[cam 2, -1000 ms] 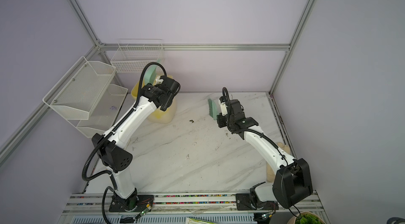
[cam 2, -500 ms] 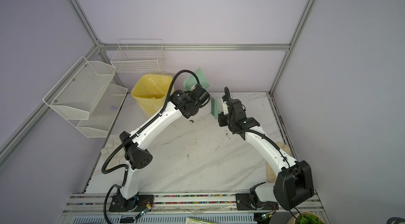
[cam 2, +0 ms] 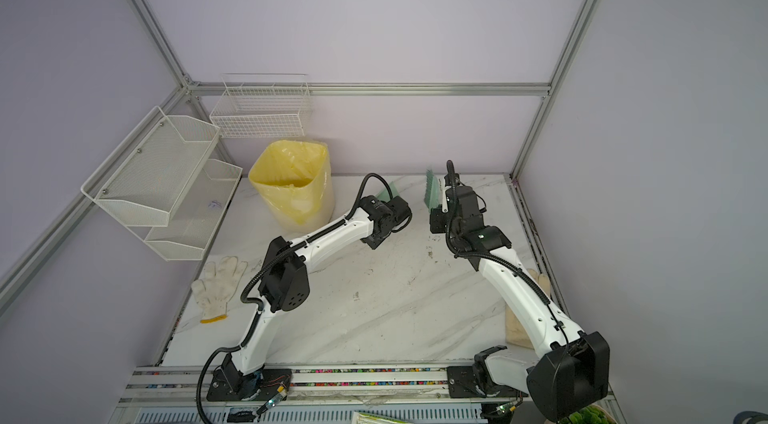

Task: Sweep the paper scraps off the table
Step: 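Bring the empty dustpan back down to the table with the left gripper, then release the dustpan with the left gripper while the right lays the brush on it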

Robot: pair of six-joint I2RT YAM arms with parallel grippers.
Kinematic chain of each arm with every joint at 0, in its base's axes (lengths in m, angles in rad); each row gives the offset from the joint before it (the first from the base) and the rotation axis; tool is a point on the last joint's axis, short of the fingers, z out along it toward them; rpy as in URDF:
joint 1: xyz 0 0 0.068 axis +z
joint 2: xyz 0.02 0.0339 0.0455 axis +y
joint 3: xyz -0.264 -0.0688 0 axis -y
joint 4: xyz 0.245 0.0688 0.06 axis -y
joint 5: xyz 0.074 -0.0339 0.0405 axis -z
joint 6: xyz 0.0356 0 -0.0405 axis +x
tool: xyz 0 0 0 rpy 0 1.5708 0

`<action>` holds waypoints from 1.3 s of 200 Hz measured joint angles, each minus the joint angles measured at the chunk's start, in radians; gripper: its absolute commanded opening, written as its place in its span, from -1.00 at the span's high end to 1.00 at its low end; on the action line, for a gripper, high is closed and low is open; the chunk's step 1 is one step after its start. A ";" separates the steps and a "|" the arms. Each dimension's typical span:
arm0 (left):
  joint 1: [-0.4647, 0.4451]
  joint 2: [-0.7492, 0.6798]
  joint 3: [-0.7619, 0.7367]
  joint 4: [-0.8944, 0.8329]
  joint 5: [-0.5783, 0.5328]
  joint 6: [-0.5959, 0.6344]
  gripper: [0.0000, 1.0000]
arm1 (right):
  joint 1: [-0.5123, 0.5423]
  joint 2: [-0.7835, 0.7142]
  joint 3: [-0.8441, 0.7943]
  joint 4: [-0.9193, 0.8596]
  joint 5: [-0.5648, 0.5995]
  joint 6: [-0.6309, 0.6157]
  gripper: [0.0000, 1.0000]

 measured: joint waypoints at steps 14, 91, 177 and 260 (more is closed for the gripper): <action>0.006 0.000 -0.031 0.035 0.025 -0.005 0.84 | -0.001 0.000 -0.005 0.001 -0.005 0.006 1.00; 0.027 0.001 -0.120 0.142 0.135 -0.032 0.52 | -0.005 0.005 -0.074 0.020 -0.106 0.034 1.00; 0.026 -0.095 -0.171 0.160 0.138 -0.050 -0.15 | -0.005 0.084 -0.152 0.220 -0.315 0.129 1.00; 0.029 -0.401 -0.416 0.186 0.113 -0.105 -0.56 | -0.005 0.356 -0.131 0.450 -0.435 0.214 1.00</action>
